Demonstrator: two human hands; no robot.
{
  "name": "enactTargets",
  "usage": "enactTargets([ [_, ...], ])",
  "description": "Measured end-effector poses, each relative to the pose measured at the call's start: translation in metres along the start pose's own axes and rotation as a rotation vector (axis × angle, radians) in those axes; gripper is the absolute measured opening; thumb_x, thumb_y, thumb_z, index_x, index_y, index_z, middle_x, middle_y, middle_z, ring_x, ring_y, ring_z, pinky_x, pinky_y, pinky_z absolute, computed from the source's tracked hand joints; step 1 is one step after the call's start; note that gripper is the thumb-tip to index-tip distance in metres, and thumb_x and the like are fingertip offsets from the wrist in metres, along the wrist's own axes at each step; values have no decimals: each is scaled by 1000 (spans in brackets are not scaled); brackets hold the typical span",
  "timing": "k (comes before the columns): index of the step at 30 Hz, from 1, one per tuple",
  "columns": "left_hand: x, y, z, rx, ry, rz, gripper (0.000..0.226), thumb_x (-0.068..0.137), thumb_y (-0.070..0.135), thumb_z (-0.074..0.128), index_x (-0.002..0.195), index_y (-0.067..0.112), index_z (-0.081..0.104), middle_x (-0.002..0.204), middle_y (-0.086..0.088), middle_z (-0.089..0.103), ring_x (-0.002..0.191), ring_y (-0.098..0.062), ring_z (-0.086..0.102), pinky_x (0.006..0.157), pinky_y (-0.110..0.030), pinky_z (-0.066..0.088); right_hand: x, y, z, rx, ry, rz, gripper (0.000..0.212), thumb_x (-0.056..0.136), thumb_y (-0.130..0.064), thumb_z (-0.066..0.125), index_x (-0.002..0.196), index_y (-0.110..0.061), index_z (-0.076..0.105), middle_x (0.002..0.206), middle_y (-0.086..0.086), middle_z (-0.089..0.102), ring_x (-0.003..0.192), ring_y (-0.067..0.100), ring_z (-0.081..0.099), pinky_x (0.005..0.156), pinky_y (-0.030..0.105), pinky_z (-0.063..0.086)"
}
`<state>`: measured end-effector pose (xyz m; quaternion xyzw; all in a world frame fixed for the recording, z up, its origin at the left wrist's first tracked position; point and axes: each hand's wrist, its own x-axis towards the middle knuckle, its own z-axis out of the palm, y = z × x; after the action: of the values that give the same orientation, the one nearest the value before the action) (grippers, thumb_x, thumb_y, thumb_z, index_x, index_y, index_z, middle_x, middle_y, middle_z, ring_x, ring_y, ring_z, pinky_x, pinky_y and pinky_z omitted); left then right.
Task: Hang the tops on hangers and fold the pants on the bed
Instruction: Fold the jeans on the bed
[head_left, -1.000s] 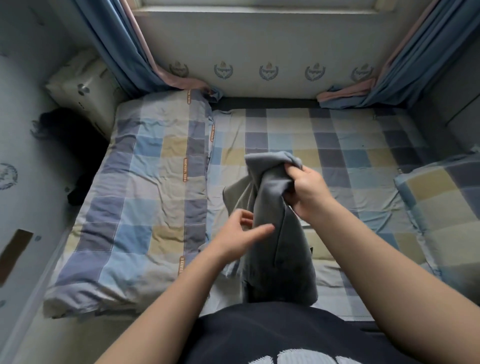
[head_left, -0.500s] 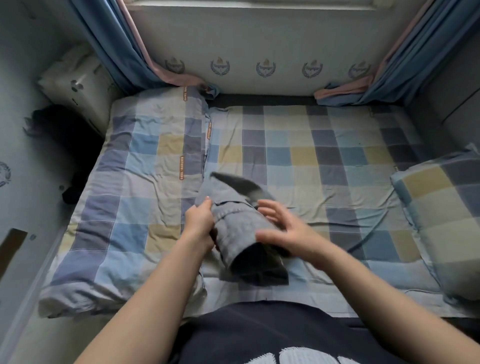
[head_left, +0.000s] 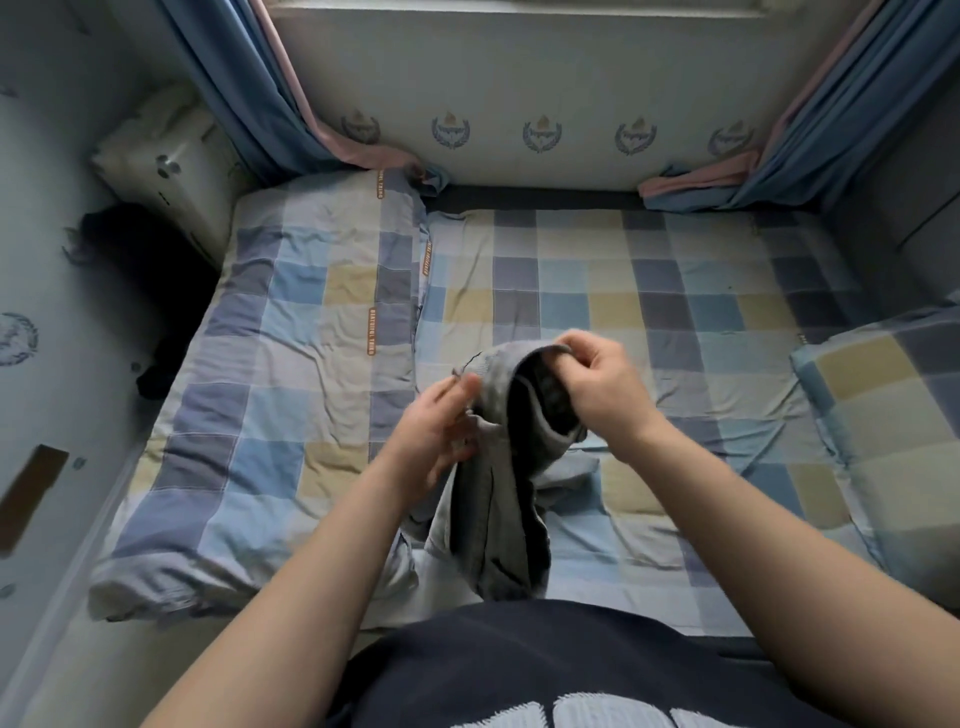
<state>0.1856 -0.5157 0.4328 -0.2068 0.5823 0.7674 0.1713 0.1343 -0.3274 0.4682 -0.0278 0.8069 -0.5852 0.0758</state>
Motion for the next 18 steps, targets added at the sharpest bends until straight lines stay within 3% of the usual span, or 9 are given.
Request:
enactTargets([
  [2,-3,-10,8,163,-47,110,35,86,23,77,117,25,60,103,10,73,94,-3,71,70,-17,54,12,-17,-2,75,16,-4,23,95,-6,57,74,-15,63,66,5,60,62,17,55,59,35,45],
  [4,-6,-23,17,295,-41,189,55,79,14,82,125,26,54,114,5,71,107,-8,69,84,-23,56,18,-32,-1,117,1,-10,22,94,-7,58,74,-14,64,68,8,61,64,21,55,59,36,45],
  [8,-10,-33,28,525,-4,264,82,68,42,84,137,29,40,126,6,61,121,-15,59,100,-37,52,19,-49,0,194,41,5,17,94,-8,59,78,-6,62,67,10,55,63,21,49,58,33,40],
  [11,-12,-31,39,674,134,334,111,55,65,82,147,34,30,140,5,51,131,-19,50,105,-49,45,17,-55,-1,209,56,19,14,94,-8,60,81,-3,62,70,11,53,65,22,46,60,35,37],
  [14,-11,-28,51,713,260,376,104,63,64,74,150,37,24,142,3,51,130,-24,52,103,-54,44,13,-58,1,183,35,5,14,93,-8,61,79,-4,62,70,13,54,65,23,48,60,37,37],
  [18,-13,-27,60,674,282,383,85,68,54,60,146,38,30,131,3,55,122,-27,55,101,-58,44,12,-59,1,135,44,1,14,90,-9,63,76,-6,63,68,10,56,64,21,51,58,34,41],
])
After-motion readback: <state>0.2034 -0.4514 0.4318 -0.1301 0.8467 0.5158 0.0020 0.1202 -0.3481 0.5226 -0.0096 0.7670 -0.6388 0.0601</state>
